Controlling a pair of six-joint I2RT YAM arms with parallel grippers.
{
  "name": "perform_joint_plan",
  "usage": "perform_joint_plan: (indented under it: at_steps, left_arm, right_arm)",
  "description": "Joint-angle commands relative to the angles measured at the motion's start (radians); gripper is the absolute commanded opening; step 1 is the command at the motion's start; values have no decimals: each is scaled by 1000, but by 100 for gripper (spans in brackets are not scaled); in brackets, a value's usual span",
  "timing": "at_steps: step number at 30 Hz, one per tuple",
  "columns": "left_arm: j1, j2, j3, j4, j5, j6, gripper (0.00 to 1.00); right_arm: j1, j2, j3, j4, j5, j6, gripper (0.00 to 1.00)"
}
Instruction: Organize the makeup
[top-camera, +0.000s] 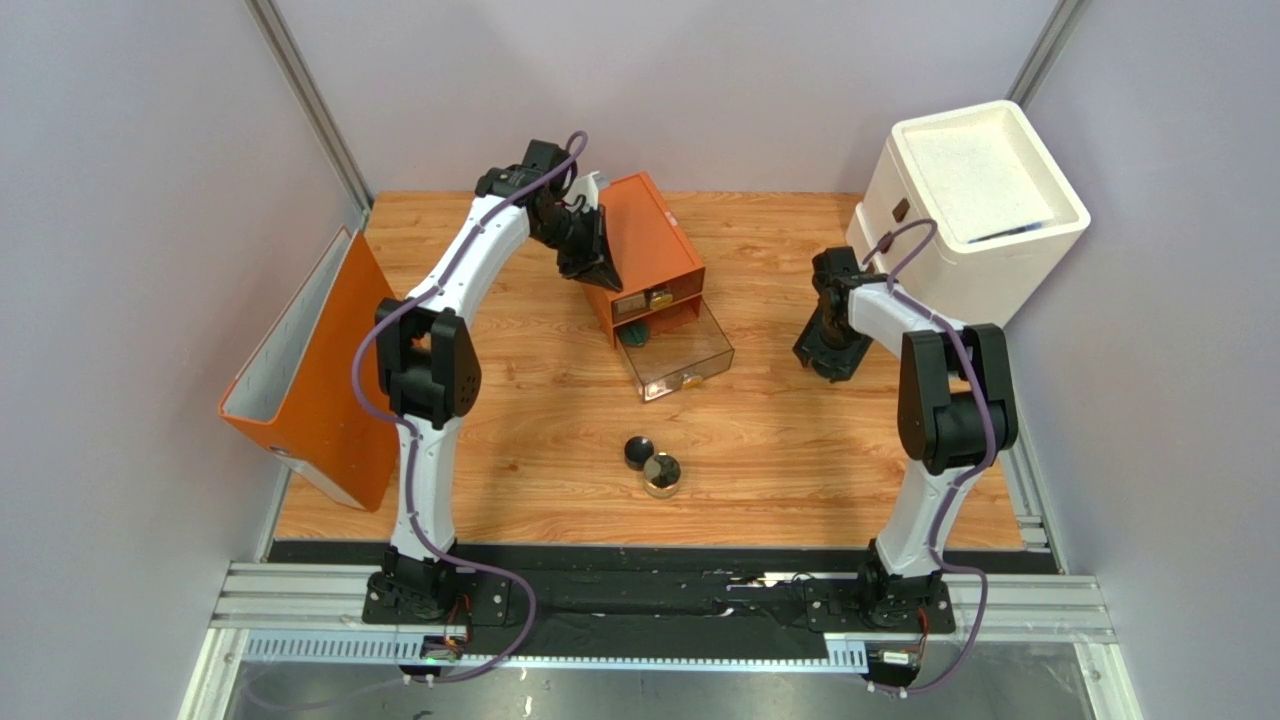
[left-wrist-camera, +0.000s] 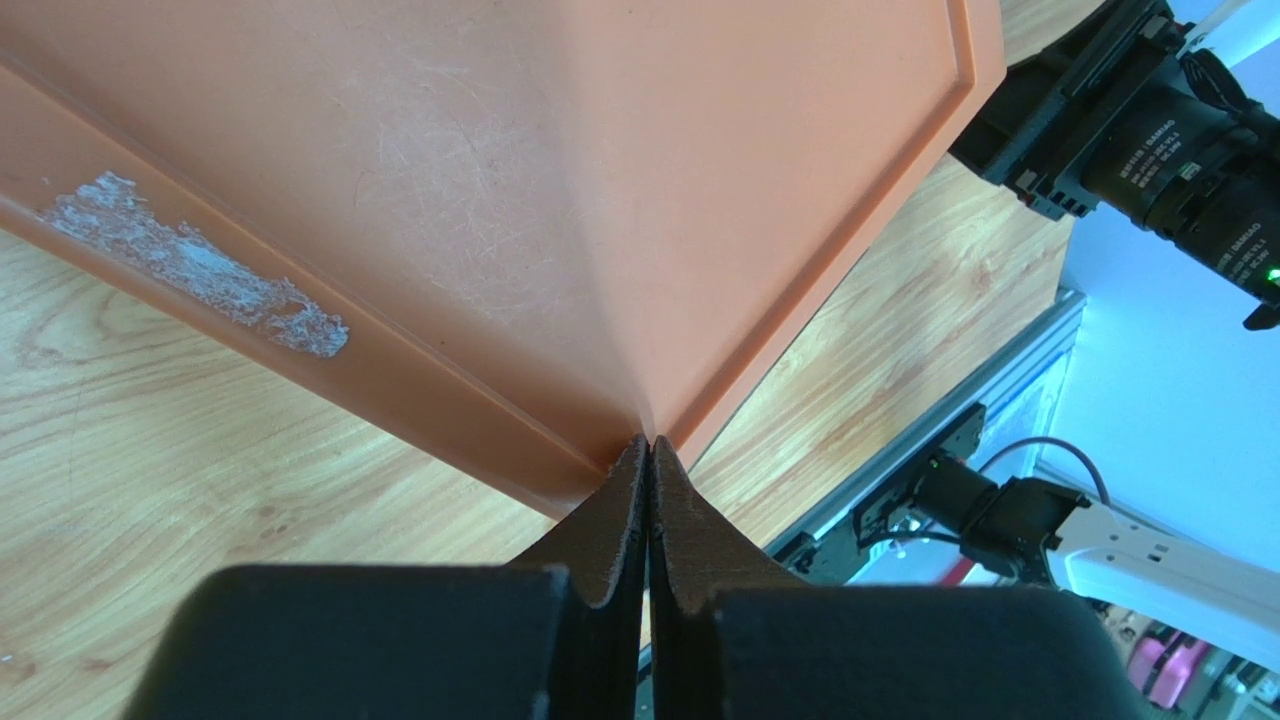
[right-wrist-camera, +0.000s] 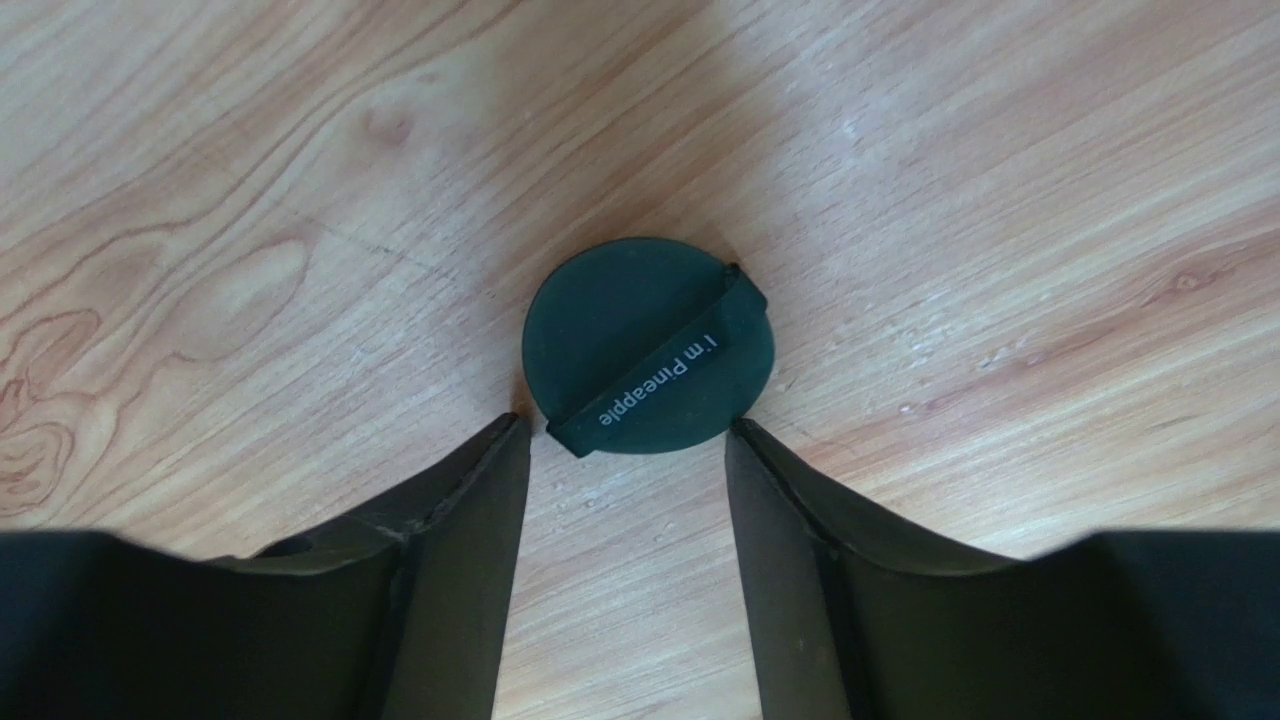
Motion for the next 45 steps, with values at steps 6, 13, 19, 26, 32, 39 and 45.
perform_joint_plan:
  at_steps: [6, 13, 19, 26, 32, 39, 45]
  left_arm:
    - [-1, 39, -48, -99, -130, 68, 0]
    - [-1, 43, -39, -101, -131, 68, 0]
    - [1, 45, -37, -101, -134, 66, 0]
    - [1, 48, -33, -93, -131, 60, 0]
    - [-1, 48, -36, -92, -130, 60, 0]
    - [1, 46, -36, -92, -128, 60, 0]
    - [-1, 39, -40, -90, -130, 58, 0]
  right_arm:
    - [-54, 89, 30, 33, 4, -36, 33]
    - [-51, 61, -17, 82, -59, -86, 0]
    - [-28, -48, -4, 89, -108, -125, 0]
    - [61, -193, 44, 94, -209, -156, 0]
    - [156, -288, 52, 115, -314, -140, 0]
    - [286, -241, 91, 167, -414, -96, 0]
    - [377, -109, 196, 164, -449, -78, 0]
